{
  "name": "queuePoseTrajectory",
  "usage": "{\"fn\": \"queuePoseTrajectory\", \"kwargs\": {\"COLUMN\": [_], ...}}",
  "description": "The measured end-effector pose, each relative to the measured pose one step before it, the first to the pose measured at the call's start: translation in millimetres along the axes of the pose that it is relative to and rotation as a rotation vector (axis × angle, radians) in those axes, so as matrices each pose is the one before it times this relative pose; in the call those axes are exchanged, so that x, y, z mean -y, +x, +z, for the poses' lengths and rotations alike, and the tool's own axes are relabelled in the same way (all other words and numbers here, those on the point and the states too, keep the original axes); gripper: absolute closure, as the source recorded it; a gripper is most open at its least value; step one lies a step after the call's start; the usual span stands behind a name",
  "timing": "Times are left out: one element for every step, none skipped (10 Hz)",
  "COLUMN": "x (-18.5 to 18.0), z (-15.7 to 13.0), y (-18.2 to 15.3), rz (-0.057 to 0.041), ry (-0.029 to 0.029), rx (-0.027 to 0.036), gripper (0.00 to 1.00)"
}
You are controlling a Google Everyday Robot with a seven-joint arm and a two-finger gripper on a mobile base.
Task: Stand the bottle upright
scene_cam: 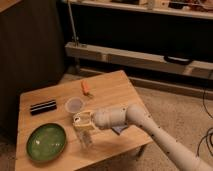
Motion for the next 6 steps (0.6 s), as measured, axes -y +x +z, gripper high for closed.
{"fn": "queuePoseTrajectory", "kwargs": {"x": [-0.05,-0.06,-0.30,-0.20,-0.14,-0.21], "z": [0.52,0.25,-0.06,0.09,-0.08,-0.45], "y": [-3.78,-1.37,-1.22,-1.31,-1.25,-1.07], "rz": [-0.00093,-0.00213,-0.00118,-0.00048,-0.00065,0.00071], "ry": [0.00267,0.00163,0.00104,0.00105,0.00213,0.00323], "rx": [-0.00081,0.00064,0.00204,0.00188,0.00140,0.00123], "gripper": [0.96,0.96,0.96,0.96,0.96,0.96]}}
